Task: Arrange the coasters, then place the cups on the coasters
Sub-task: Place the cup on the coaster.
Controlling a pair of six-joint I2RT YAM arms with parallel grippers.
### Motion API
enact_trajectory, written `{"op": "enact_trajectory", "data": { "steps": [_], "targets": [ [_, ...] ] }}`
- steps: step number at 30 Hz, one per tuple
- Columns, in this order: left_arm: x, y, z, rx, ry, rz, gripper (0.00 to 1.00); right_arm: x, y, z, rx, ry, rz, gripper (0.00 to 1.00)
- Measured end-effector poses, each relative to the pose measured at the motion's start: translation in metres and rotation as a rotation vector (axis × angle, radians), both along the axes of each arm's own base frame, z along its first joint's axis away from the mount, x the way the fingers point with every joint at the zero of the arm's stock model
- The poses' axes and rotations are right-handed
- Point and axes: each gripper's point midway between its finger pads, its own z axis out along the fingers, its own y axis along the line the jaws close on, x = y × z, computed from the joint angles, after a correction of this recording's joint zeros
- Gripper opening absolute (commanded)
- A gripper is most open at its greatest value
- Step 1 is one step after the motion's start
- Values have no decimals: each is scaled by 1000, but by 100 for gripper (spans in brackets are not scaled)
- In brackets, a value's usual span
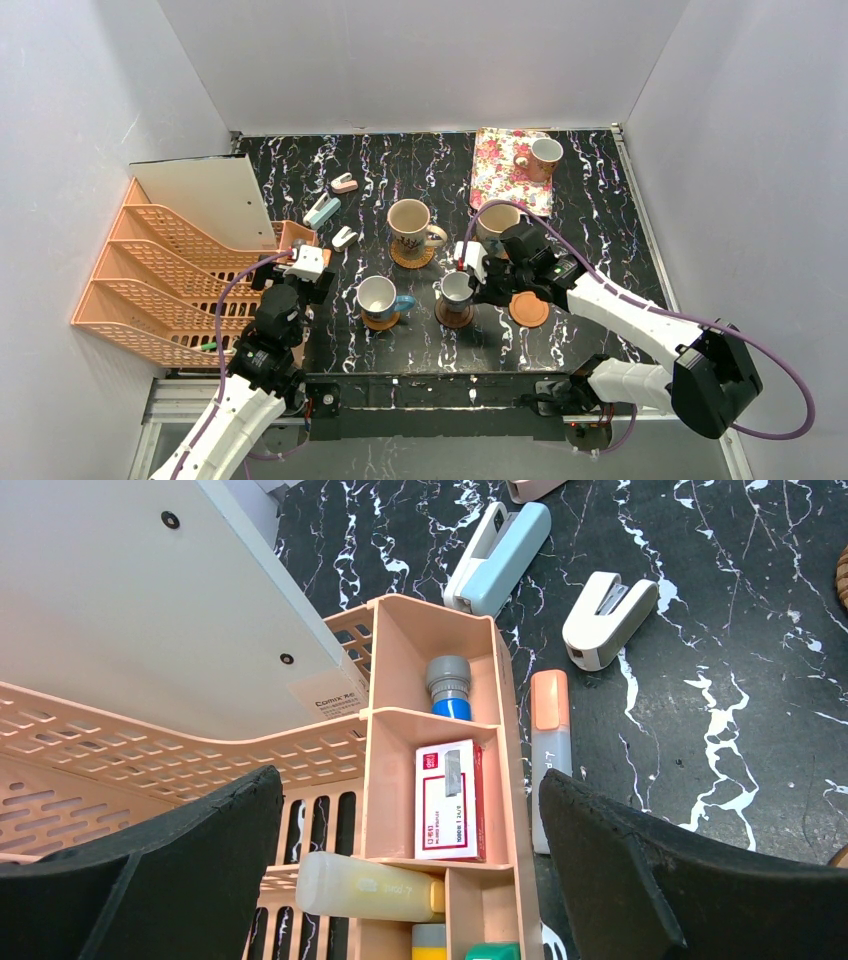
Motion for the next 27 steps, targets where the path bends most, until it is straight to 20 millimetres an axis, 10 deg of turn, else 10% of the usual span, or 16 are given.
{"op": "enact_trajectory", "data": {
  "steps": [27],
  "targets": [
    [0, 0, 0, 0, 0, 0, 98, -3, 1, -12, 4, -1, 25, 1]
  ]
}}
